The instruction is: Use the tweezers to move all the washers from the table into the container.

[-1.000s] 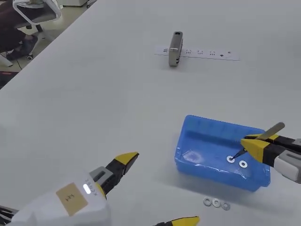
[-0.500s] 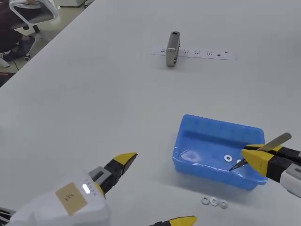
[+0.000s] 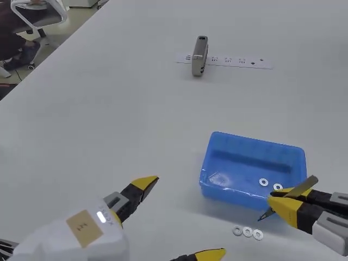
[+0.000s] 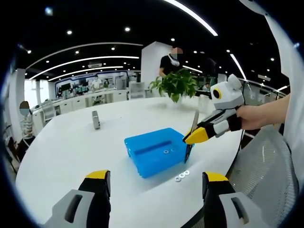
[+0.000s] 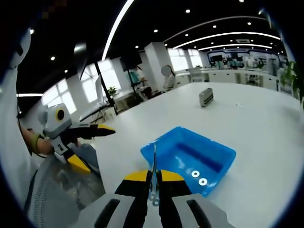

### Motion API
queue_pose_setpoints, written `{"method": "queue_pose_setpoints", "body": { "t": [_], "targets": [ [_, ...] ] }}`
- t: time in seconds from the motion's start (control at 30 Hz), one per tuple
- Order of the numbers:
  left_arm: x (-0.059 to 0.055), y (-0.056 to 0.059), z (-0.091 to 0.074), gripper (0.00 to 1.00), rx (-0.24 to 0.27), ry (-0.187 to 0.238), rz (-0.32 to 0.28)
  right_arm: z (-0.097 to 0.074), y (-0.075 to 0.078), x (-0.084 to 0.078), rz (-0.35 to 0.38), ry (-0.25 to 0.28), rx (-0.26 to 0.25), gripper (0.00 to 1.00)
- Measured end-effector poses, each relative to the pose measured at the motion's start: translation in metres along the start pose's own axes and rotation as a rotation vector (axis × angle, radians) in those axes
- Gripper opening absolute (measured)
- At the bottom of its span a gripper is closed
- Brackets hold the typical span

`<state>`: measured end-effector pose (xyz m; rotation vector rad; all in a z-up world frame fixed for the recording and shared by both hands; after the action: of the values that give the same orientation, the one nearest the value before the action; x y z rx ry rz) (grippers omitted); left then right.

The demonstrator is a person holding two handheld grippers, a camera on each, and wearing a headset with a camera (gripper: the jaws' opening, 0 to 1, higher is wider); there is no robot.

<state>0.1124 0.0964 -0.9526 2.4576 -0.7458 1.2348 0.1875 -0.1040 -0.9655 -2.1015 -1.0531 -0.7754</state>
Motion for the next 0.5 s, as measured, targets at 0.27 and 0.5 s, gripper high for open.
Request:
{"method": "queue_pose_setpoints", "body": {
  "t": [0.27,0.5],
  "targets": [
    [-0.001,0.000,0.000,0.80,0.001,-0.006,0.002,0.004,0.001,-0.008,0.006,-0.025,0.008,0.03],
    [-0.001,0.000,0.001,0.79,0.000,-0.013,0.007,0.008,0.001,-0.014,0.006,-0.049,0.013,0.03]
  ]
}}
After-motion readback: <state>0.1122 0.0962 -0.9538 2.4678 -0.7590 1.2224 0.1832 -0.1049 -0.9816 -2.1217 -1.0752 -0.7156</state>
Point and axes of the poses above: the centre of the closed fingertips' face, and the gripper's own axes: z roughly forward along the fingers, y roughly to its right, x roughly out of its top, the point moved 8 cm from there along -z, roughly backward along the fingers, and after that the axes turned 12 degrees about -y, right-handed, at the moved point
